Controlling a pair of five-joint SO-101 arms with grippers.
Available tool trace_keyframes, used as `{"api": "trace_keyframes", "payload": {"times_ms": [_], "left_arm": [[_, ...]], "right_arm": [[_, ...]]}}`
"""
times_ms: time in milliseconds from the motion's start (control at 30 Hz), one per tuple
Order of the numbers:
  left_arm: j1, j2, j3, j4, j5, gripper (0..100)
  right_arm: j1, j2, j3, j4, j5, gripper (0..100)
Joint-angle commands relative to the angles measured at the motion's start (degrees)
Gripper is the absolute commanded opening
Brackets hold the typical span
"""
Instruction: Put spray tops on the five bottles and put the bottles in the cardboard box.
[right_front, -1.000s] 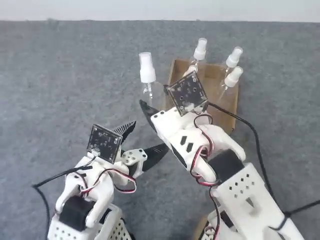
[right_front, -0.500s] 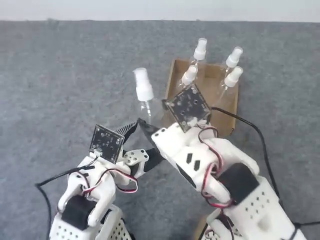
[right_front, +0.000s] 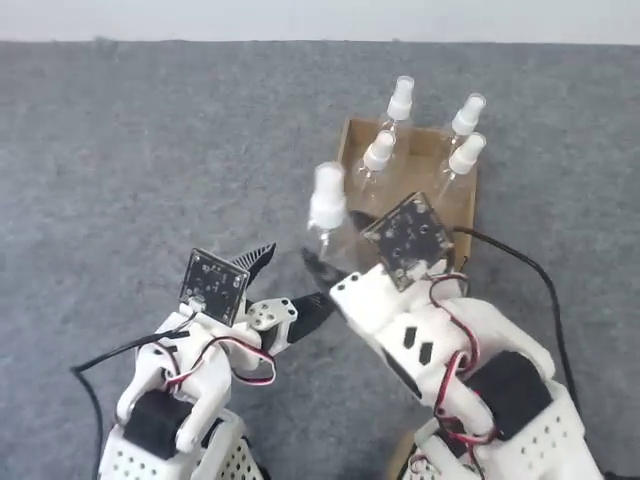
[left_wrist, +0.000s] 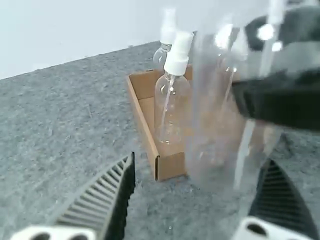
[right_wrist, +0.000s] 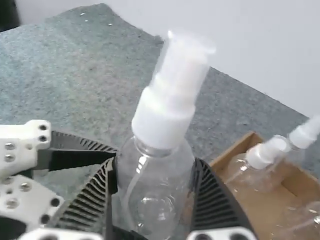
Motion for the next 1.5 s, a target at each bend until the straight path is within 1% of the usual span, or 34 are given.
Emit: {"api": "trace_keyframes", "payload": {"times_ms": [0,133,300,367,433,533,600,700,767,833,933,1067,1333,1467], "left_arm": [[-0.3,-0.3,-0.2,-1.6,0.4,36],[-0.3,-0.3,-0.2,-1.6,0.4,36],[-0.3,-0.3,-0.1,-1.5,0.4,36],[-0.3,-0.4,-0.1,-1.5,0.4,36],[-0.3,-0.4,-0.1,-1.5,0.4,34],[-0.5,-0.4,-0.1,-1.7,0.3,28],[-2.9,-0.4,-0.1,-2.1,0.3,23],[-8.6,-0.4,0.0,-5.1,0.5,15],[-12.1,-0.4,0.0,-6.3,0.8,8],[-14.2,-0.4,0.0,-7.1,0.8,1],[-15.1,-0.4,0.0,-7.2,0.8,1],[-15.1,-0.4,0.0,-7.2,0.8,1],[-15.1,-0.4,0.0,-7.2,0.8,1],[-15.1,-0.2,0.0,-7.2,0.8,1]], "right_arm": [[4.8,-0.8,-3.8,-0.7,0.9,0.6],[5.3,-0.4,-2.4,-4.5,1.0,0.6],[5.8,4.4,-1.8,-7.3,1.0,0.6],[8.3,5.8,-1.8,-9.5,1.0,0.6],[13.0,7.5,-1.6,-12.2,0.8,0.6],[18.8,9.4,1.7,-16.8,0.7,0.6],[20.6,10.7,5.2,-19.9,0.7,0.6],[22.0,11.2,10.6,-25.2,0.7,0.6],[22.0,11.1,13.4,-27.0,0.7,0.6],[22.1,11.2,15.6,-28.1,-0.9,0.6],[24.0,11.7,18.9,-32.1,-2.5,0.6],[27.1,11.7,22.2,-38.3,-2.7,0.6],[27.5,11.8,27.5,-45.8,-2.5,0.6],[27.7,14.2,27.8,-47.4,-2.4,0.6]]}}
